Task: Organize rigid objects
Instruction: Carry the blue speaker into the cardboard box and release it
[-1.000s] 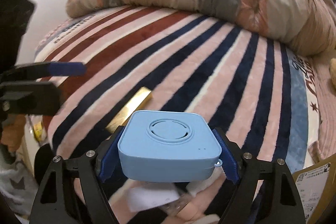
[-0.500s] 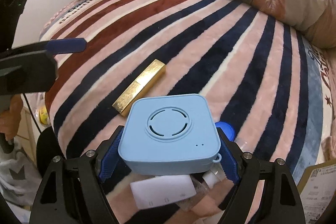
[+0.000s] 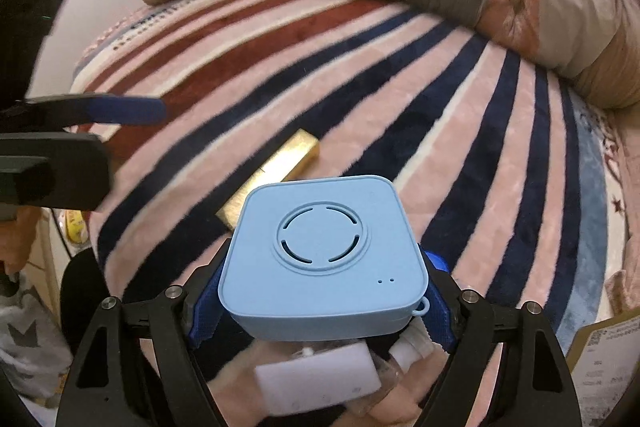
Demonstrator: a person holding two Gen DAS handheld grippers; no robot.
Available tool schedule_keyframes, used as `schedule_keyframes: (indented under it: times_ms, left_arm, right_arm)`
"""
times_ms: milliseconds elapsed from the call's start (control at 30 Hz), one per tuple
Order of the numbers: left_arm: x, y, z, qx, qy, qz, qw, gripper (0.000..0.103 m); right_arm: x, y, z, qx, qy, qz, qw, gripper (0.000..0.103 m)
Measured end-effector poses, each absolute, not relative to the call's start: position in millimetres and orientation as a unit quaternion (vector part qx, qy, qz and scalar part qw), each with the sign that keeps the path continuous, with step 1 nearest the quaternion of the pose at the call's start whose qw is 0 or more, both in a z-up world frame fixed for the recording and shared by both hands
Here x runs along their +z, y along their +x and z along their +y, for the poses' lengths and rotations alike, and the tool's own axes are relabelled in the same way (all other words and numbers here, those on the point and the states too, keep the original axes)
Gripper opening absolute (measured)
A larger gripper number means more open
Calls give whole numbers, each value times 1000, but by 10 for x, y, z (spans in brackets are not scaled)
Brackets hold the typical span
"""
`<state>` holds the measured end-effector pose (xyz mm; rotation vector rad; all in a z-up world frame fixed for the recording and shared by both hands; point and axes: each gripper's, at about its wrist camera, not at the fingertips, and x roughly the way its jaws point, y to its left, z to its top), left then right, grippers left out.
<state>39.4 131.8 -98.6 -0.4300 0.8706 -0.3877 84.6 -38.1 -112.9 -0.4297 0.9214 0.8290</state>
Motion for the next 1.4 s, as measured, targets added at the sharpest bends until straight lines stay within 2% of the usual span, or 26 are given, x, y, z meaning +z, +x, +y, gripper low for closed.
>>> schedule_keyframes:
  times_ms: [200,267,367,433,500,533,633,867,1067,1400]
  left_arm:
    - [-764,379,1113,-243,-225,391,859,101]
    - [-650,355,1042,-262,-232,373,859,98]
    - [-453,326,884,-307,-247,347,851,80]
    - [-301,320,744,-320,-240,334,854,64]
    - [-128,317,557,-321,-217,323,863,63]
    - [-62,314,479,-320,-205,320,868,56]
    - [156,333,166,-320,-163,311,880,49]
    - [457,628,-724,-359,-85,319,873,48]
    - [361,878,-1365,-375,-32,364,852,48]
    - [140,1019,-1729,-357,8,411,839,48]
  right_arm:
    - [-593,546,-603,420,-141,348,826,79]
    - [-416,433,-689,428,-132,318,835,79]
    - [-180,285,-827,435,-124,281,846,79]
    - [-76,202,-922,431,-127,260,855,79]
    - [22,146,-1055,416,-131,243,866,79]
    - [51,114,-1141,413,-125,236,871,79]
    - [135,141,-1398,400,-111,235,879,78]
    - [287,224,-2143,338,-71,239,907,78]
    - [186,379,-2676,296,-54,288,909,78]
    - [-124,557,-2954,280,-44,357,890,78]
